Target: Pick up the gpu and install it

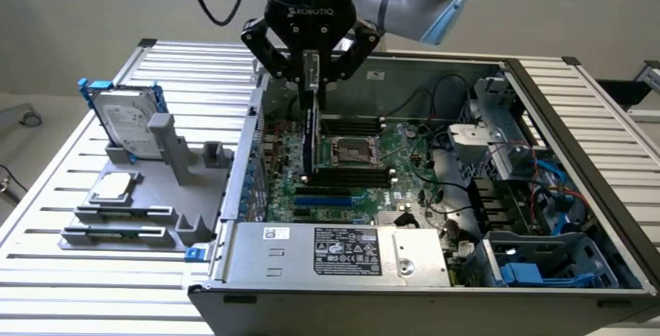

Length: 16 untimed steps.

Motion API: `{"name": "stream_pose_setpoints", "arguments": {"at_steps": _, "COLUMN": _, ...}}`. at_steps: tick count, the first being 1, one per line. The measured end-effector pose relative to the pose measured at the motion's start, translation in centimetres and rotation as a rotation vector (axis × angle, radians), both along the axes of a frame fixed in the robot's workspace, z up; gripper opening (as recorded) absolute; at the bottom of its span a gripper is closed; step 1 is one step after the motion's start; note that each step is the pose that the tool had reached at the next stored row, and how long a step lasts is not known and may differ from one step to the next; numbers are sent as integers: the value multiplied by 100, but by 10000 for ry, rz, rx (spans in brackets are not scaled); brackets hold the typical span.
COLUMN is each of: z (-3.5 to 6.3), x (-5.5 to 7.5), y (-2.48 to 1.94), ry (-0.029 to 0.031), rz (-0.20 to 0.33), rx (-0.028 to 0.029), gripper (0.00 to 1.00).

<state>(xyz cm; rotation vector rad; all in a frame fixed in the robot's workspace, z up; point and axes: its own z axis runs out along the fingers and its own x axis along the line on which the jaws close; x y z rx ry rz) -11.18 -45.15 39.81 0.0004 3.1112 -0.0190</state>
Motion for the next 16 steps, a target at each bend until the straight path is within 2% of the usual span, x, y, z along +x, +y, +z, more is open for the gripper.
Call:
{"name": "stream_pose_setpoints", "arguments": {"at_steps": 6, "z": -110, "x": 276, "y": 25, "ry": 0, "rz": 0, "rx": -20, "gripper": 26}}
{"name": "stream_pose_setpoints", "arguments": {"at_steps": 9, "z": -163, "x": 411, "y": 55, "ry": 0, "rz": -1, "rx": -21, "gripper": 26}}
{"name": "stream_pose_setpoints", "arguments": {"at_steps": 16, "z": -166, "x": 446, "y": 57, "ry": 21, "rz": 0, "rx": -18, "gripper": 26}}
